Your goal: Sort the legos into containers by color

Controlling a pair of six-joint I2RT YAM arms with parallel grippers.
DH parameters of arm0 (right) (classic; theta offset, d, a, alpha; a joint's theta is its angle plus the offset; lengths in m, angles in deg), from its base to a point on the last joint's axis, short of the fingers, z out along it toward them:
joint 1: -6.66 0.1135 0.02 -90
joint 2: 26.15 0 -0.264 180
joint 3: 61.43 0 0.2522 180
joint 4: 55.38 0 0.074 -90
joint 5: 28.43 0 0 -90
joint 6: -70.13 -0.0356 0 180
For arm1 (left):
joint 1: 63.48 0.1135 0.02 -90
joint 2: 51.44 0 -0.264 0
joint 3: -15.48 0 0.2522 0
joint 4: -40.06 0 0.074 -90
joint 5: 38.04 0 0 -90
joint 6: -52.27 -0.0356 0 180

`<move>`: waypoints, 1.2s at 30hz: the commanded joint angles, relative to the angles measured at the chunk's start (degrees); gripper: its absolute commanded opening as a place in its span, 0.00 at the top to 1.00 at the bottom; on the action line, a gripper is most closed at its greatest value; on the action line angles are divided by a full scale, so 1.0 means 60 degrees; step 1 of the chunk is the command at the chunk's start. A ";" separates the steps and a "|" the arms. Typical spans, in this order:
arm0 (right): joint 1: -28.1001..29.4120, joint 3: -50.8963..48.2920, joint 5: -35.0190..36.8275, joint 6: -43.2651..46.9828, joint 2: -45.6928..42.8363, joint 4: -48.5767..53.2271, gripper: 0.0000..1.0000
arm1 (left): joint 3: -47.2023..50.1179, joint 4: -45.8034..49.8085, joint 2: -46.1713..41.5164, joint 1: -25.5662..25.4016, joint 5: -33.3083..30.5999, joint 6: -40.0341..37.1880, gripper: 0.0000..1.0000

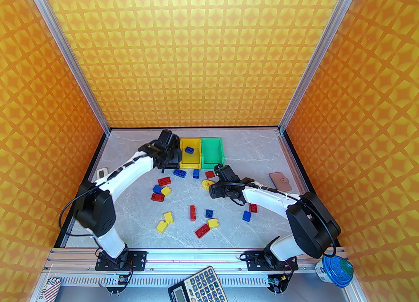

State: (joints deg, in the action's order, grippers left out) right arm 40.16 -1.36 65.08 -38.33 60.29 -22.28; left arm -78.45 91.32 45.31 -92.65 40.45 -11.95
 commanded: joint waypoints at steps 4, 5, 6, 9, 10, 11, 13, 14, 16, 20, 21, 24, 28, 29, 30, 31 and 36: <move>0.0086 -0.0771 0.1683 -0.1393 -0.1637 0.1426 0.28 | 0.1005 -0.0261 -0.0812 -0.0125 -0.0147 0.0400 0.33; 0.0086 -0.0925 0.1835 -0.1543 -0.1914 0.1688 0.27 | 0.1104 -0.0310 -0.0875 -0.0128 -0.0153 0.0430 0.33; 0.0072 -0.1021 0.2023 -0.1785 -0.2174 0.2050 0.27 | 0.1214 -0.0361 -0.0944 -0.0135 -0.0148 0.0463 0.33; -0.0093 -0.1206 0.2368 -0.2510 -0.2616 0.3027 0.26 | 0.1387 -0.0516 -0.1091 -0.0133 -0.0140 0.0438 0.32; -0.0226 -0.1312 0.2396 -0.2769 -0.2731 0.3238 0.25 | 0.1421 -0.0545 -0.1124 -0.0134 -0.0137 0.0398 0.32; -0.0369 -0.1416 0.2330 -0.2933 -0.2821 0.3313 0.25 | 0.1420 -0.0565 -0.1139 -0.0130 -0.0134 0.0339 0.32; -0.0756 -0.1696 0.2131 -0.3271 -0.2998 0.3433 0.23 | 0.1403 -0.0596 -0.1140 -0.0134 -0.0140 0.0245 0.32; -0.0941 -0.1793 0.2039 -0.3384 -0.3047 0.3473 0.23 | 0.1379 -0.0602 -0.1130 -0.0145 -0.0133 0.0222 0.32; -0.1290 -0.2048 0.1979 -0.3598 -0.3200 0.3614 0.21 | 0.1384 -0.0625 -0.1134 -0.0134 -0.0138 0.0178 0.31; -0.1669 -0.2366 0.1944 -0.3642 -0.3530 0.3636 0.19 | 0.1488 -0.0710 -0.1170 -0.0134 -0.0133 0.0127 0.30; -0.1747 -0.2399 0.1908 -0.3633 -0.3576 0.3633 0.19 | 0.1508 -0.0723 -0.1150 -0.0134 -0.0134 0.0102 0.30; -0.1903 -0.2366 0.1785 -0.3509 -0.3511 0.3634 0.19 | 0.1561 -0.0757 -0.1126 -0.0133 -0.0133 0.0114 0.31; -0.2115 -0.2385 0.1439 -0.3310 -0.3327 0.3427 0.23 | 0.1612 -0.0823 -0.1098 -0.0134 -0.0137 0.0111 0.31; -0.2187 -0.2413 0.1311 -0.3230 -0.3292 0.3324 0.25 | 0.1614 -0.0820 -0.1096 -0.0134 -0.0133 0.0112 0.31; -0.2260 -0.2414 0.1218 -0.3160 -0.3226 0.3248 0.27 | 0.1619 -0.0826 -0.1085 -0.0134 -0.0133 0.0098 0.30; -0.2326 -0.2429 0.1142 -0.3084 -0.3182 0.3165 0.28 | 0.1621 -0.0827 -0.1089 -0.0133 -0.0145 0.0098 0.31; -0.2584 -0.2292 0.0699 -0.2685 -0.2847 0.2889 0.38 | 0.1616 -0.0779 -0.1103 -0.0134 -0.0135 0.0063 0.30</move>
State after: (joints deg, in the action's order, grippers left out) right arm 25.16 -15.24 71.85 -56.32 42.15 -2.88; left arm -69.35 87.36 39.67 -93.18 40.45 -10.77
